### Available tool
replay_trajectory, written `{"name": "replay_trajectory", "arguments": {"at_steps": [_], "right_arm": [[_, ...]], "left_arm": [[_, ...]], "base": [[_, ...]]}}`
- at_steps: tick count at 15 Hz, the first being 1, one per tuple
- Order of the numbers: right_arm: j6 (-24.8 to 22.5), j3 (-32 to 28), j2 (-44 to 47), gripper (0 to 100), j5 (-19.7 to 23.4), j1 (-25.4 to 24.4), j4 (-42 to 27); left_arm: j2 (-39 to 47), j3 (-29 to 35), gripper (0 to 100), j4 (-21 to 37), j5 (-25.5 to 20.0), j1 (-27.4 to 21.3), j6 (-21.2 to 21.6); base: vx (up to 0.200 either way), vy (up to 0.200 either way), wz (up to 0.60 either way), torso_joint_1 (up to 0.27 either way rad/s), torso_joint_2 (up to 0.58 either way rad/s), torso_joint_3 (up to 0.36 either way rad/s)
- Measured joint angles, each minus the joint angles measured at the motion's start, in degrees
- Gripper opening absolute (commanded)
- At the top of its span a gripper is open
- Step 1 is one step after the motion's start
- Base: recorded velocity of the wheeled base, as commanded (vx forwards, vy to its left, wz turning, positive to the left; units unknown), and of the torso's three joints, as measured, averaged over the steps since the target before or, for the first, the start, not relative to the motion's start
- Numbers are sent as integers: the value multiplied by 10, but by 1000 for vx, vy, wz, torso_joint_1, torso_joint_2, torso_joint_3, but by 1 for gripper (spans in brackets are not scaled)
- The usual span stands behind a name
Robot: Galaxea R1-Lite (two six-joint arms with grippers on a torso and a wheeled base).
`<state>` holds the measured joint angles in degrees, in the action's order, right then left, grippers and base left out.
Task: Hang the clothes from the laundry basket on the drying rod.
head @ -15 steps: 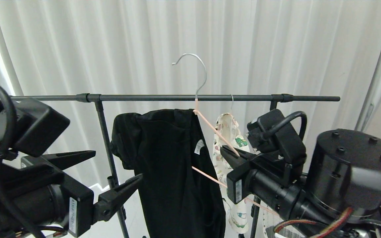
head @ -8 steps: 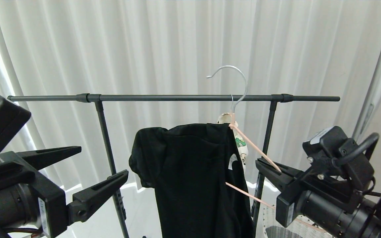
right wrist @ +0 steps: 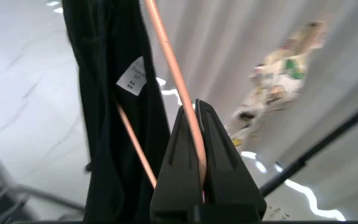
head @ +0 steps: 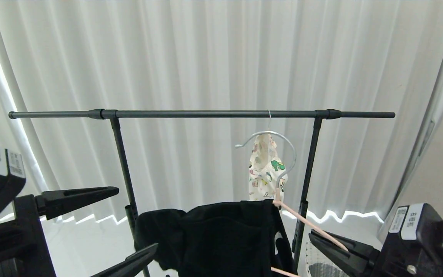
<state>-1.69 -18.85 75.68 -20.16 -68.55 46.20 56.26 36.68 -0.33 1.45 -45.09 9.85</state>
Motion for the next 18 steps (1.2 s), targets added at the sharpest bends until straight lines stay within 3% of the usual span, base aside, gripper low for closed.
{"name": "replay_trajectory", "arguments": {"at_steps": [1,3,5,8,18], "right_arm": [[-9,10,-4,0,4,-11,0],[-17,26,-8,0,13,-34,0],[-18,33,-9,0,21,-47,0],[-18,35,-4,0,28,-63,0],[-36,27,16,0,27,-98,2]], "left_arm": [[-3,-12,100,-4,-22,0,10],[-14,-33,100,-6,-106,-4,26],[-23,-52,100,-6,-153,-11,72],[-10,-58,100,-6,-169,-25,89],[124,-42,100,-15,-182,-63,89]], "base": [[0,0,0,0,0,0],[0,0,0,0,0,0],[0,0,0,0,0,0],[0,0,0,0,0,0],[0,0,0,0,0,0]]}}
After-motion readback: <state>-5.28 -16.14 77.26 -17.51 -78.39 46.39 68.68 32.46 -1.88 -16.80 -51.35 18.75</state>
